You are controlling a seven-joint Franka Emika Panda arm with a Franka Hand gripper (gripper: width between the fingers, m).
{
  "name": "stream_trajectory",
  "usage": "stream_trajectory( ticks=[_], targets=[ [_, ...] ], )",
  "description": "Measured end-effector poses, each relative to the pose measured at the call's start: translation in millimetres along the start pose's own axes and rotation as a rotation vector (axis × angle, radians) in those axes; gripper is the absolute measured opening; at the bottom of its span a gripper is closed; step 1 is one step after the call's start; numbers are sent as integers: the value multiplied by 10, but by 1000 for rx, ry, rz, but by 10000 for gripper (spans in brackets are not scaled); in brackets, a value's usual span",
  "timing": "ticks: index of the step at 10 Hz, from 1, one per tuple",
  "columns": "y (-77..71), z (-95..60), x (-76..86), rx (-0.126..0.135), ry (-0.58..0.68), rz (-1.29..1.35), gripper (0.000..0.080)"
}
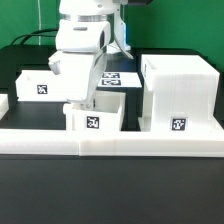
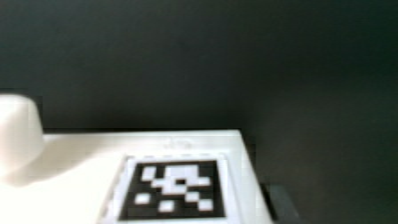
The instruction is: Assemble drawer
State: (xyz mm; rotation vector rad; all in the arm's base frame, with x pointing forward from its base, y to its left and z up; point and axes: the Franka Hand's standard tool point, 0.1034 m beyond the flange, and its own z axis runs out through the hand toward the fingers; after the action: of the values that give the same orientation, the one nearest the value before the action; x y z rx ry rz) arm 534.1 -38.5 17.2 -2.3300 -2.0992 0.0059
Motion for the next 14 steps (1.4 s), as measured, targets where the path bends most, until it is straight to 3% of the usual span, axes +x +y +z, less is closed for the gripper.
stream_trajectory(
  ticks=[3, 4, 8, 12, 14],
  targets=[
    [8, 4, -12, -6, -1, -2, 42],
    [21, 17, 7, -23, -3, -16, 42],
    [12, 61, 21, -16, -7, -32, 42],
    [32, 62, 248, -18, -20, -74, 42],
    [31, 66, 210, -17, -23, -69, 42]
  ],
)
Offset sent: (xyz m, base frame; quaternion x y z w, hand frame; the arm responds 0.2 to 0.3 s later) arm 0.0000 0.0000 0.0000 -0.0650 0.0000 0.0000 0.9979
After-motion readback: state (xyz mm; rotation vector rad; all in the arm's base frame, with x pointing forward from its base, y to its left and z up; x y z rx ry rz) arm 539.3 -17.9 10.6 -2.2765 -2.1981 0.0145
